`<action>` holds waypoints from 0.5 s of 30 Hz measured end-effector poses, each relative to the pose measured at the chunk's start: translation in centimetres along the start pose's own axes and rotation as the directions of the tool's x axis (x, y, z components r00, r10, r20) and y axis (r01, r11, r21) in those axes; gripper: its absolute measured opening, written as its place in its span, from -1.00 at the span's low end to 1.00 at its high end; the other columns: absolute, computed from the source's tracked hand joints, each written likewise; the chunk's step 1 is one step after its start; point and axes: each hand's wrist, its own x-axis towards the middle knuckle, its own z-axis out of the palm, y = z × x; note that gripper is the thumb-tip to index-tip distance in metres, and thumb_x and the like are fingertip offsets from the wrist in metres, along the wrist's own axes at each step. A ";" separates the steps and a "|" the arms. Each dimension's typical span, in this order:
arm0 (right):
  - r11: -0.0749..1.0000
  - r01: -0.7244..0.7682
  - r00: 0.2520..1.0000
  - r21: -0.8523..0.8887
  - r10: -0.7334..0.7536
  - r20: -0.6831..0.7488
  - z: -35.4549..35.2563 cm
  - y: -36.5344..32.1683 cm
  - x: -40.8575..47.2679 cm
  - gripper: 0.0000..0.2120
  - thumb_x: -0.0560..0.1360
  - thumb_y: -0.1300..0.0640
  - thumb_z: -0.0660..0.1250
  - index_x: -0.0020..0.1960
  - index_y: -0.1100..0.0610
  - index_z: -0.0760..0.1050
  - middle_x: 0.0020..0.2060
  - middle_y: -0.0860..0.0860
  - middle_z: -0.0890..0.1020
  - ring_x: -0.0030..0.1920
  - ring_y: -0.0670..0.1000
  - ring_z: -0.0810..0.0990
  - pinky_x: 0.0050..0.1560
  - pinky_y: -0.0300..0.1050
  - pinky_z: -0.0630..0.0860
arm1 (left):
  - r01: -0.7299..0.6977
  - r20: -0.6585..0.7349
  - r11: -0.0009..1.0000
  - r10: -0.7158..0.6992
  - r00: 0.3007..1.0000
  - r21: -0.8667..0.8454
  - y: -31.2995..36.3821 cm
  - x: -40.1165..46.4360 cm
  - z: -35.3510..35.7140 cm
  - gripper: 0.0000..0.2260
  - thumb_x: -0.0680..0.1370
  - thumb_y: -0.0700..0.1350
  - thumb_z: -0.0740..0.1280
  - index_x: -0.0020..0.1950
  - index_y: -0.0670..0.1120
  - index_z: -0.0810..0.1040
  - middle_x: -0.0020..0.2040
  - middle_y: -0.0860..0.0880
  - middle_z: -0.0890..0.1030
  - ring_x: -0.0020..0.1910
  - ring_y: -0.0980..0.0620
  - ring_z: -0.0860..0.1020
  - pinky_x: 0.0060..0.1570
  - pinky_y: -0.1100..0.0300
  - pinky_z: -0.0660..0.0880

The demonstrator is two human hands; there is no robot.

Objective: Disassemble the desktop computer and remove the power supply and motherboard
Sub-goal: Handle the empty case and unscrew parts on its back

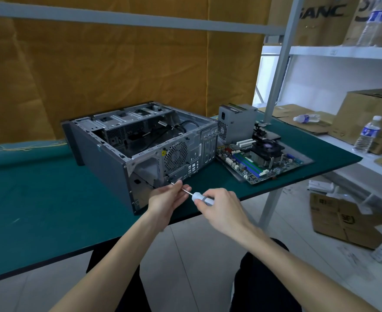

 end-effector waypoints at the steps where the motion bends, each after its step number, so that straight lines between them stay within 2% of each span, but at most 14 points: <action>1: 1.000 0.005 1.000 0.013 -0.005 -0.014 0.1 0.2 0.1 -0.75 0.51 -0.14 0.41 -0.16 0.04 0.58 -0.38 -0.07 0.59 -0.36 -0.02 0.54 -0.45 -0.17 0.35 | 0.013 -0.014 1.000 -0.013 1.000 -0.006 0.0 0.1 0.1 -0.82 0.62 -0.23 0.37 0.13 -0.34 0.57 -0.07 -0.22 0.73 -0.09 -0.04 0.74 -0.23 0.24 0.64; 2: 0.993 -0.048 0.998 0.106 0.043 0.048 0.1 0.4 0.3 -0.78 0.50 -0.13 0.43 -0.10 0.03 0.58 -0.32 -0.07 0.62 -0.38 -0.03 0.56 -0.48 -0.21 0.36 | 0.032 -0.012 0.999 -0.032 0.999 -0.037 0.1 0.1 0.1 -0.82 0.63 -0.25 0.35 0.16 -0.35 0.56 -0.07 -0.22 0.73 -0.10 -0.04 0.74 -0.24 0.23 0.65; 3: 0.959 -0.154 0.978 0.238 0.113 0.176 -0.2 0.4 0.4 -0.75 0.51 -0.13 0.44 -0.05 0.05 0.57 -0.28 -0.04 0.63 -0.44 -0.04 0.55 -0.53 -0.23 0.34 | 0.047 0.010 0.996 -0.046 0.999 -0.075 0.2 0.0 0.1 -0.82 0.65 -0.28 0.31 0.19 -0.37 0.54 -0.07 -0.22 0.73 -0.11 -0.04 0.74 -0.23 0.21 0.65; 5: 0.778 -0.463 0.829 0.424 0.210 0.518 -0.9 0.1 0.6 -0.60 0.57 -0.18 0.37 0.01 0.18 0.58 -0.27 0.07 0.65 -0.53 -0.04 0.47 -0.57 -0.26 0.27 | 0.058 0.067 0.992 -0.051 0.996 -0.114 0.2 0.0 -0.1 -0.79 0.68 -0.30 0.22 0.25 -0.38 0.51 -0.04 -0.21 0.73 -0.07 -0.04 0.74 -0.17 0.20 0.66; 6: 0.709 -0.545 0.763 0.447 0.198 0.616 -1.2 0.0 0.6 -0.54 0.60 -0.19 0.32 0.05 0.24 0.60 -0.26 0.12 0.67 -0.55 -0.03 0.43 -0.58 -0.27 0.25 | 0.055 0.093 0.991 -0.044 0.995 -0.121 0.2 0.0 -0.3 -0.78 0.69 -0.30 0.19 0.27 -0.38 0.49 -0.01 -0.21 0.73 -0.03 -0.04 0.73 -0.13 0.19 0.67; 7: 0.696 -0.555 0.744 0.455 0.172 0.646 -1.3 -0.1 0.7 -0.53 0.61 -0.17 0.30 0.05 0.27 0.61 -0.27 0.14 0.69 -0.56 -0.03 0.41 -0.58 -0.28 0.24 | 0.052 0.111 0.991 -0.038 0.993 -0.124 0.2 0.0 -0.6 -0.77 0.70 -0.29 0.18 0.28 -0.38 0.49 0.02 -0.22 0.72 0.00 -0.05 0.73 -0.10 0.19 0.67; 8: 0.747 -0.497 0.780 0.443 0.161 0.604 -1.2 -0.2 0.6 -0.56 0.61 -0.16 0.30 0.01 0.25 0.62 -0.30 0.11 0.69 -0.56 -0.01 0.41 -0.58 -0.27 0.25 | 0.052 0.111 0.991 -0.039 0.993 -0.121 0.1 0.0 -0.7 -0.77 0.70 -0.28 0.18 0.28 -0.38 0.49 0.04 -0.24 0.72 0.02 -0.06 0.72 -0.10 0.18 0.67; 9: 0.857 -0.367 0.853 0.362 0.156 0.497 -0.9 -0.3 0.5 -0.63 0.58 -0.14 0.32 -0.09 0.18 0.61 -0.36 0.05 0.67 -0.55 0.01 0.43 -0.56 -0.25 0.27 | 0.049 0.087 0.993 -0.040 0.995 -0.106 0.1 0.0 -0.6 -0.78 0.69 -0.27 0.21 0.25 -0.37 0.51 0.04 -0.24 0.72 0.02 -0.08 0.72 -0.12 0.18 0.67; 10: 0.960 -0.204 0.931 0.190 0.130 0.342 -0.5 -0.2 0.4 -0.68 0.55 -0.14 0.35 -0.20 0.09 0.56 -0.42 0.00 0.63 -0.51 0.03 0.47 -0.53 -0.22 0.29 | 0.037 0.042 0.997 -0.034 0.999 -0.075 0.1 0.0 -0.5 -0.80 0.67 -0.25 0.28 0.20 -0.36 0.54 0.01 -0.25 0.72 0.00 -0.09 0.73 -0.15 0.18 0.67; 11: 0.998 -0.060 0.980 -0.014 0.061 0.188 -0.1 0.0 0.2 -0.69 0.51 -0.14 0.38 -0.25 0.06 0.51 -0.45 -0.04 0.57 -0.44 0.04 0.49 -0.49 -0.17 0.29 | 0.019 -0.009 0.999 -0.019 1.000 -0.032 0.1 0.1 -0.3 -0.82 0.64 -0.24 0.34 0.14 -0.35 0.57 -0.03 -0.24 0.73 -0.04 -0.08 0.73 -0.20 0.20 0.66; 12: 0.991 0.013 0.996 -0.130 -0.002 0.084 0.4 0.2 0.0 -0.72 0.49 -0.15 0.40 -0.24 0.03 0.50 -0.45 -0.06 0.53 -0.37 0.05 0.51 -0.46 -0.15 0.28 | 0.006 -0.042 1.000 -0.006 0.999 0.001 0.1 0.1 -0.1 -0.84 0.61 -0.23 0.39 0.09 -0.34 0.59 -0.06 -0.24 0.73 -0.08 -0.07 0.74 -0.24 0.22 0.65; 13: 0.995 0.023 0.999 -0.097 -0.018 0.049 0.7 0.3 -0.1 -0.76 0.47 -0.14 0.42 -0.20 0.00 0.52 -0.42 -0.07 0.53 -0.34 0.04 0.53 -0.45 -0.14 0.29 | 0.007 -0.051 1.000 -0.006 0.999 0.012 0.1 0.2 0.0 -0.85 0.61 -0.24 0.39 0.07 -0.34 0.59 -0.07 -0.24 0.73 -0.12 -0.05 0.74 -0.26 0.23 0.64; 14: 0.999 -0.031 0.995 0.040 0.027 0.096 0.6 0.4 0.1 -0.78 0.47 -0.13 0.44 -0.14 0.00 0.54 -0.39 -0.08 0.55 -0.35 0.02 0.55 -0.46 -0.17 0.32 | 0.020 -0.043 1.000 -0.020 0.999 0.001 0.2 0.2 0.1 -0.87 0.62 -0.26 0.36 0.07 -0.34 0.59 -0.05 -0.24 0.73 -0.14 -0.04 0.74 -0.27 0.23 0.64; 15: 0.964 -0.147 0.973 0.222 0.100 0.210 0.2 0.5 0.4 -0.76 0.48 -0.14 0.44 -0.09 0.03 0.56 -0.36 -0.06 0.58 -0.40 0.00 0.55 -0.49 -0.21 0.35 | 0.040 -0.023 0.999 -0.040 0.999 -0.018 0.3 0.2 0.1 -0.87 0.64 -0.28 0.32 0.10 -0.34 0.58 -0.01 -0.25 0.72 -0.15 -0.03 0.74 -0.27 0.21 0.65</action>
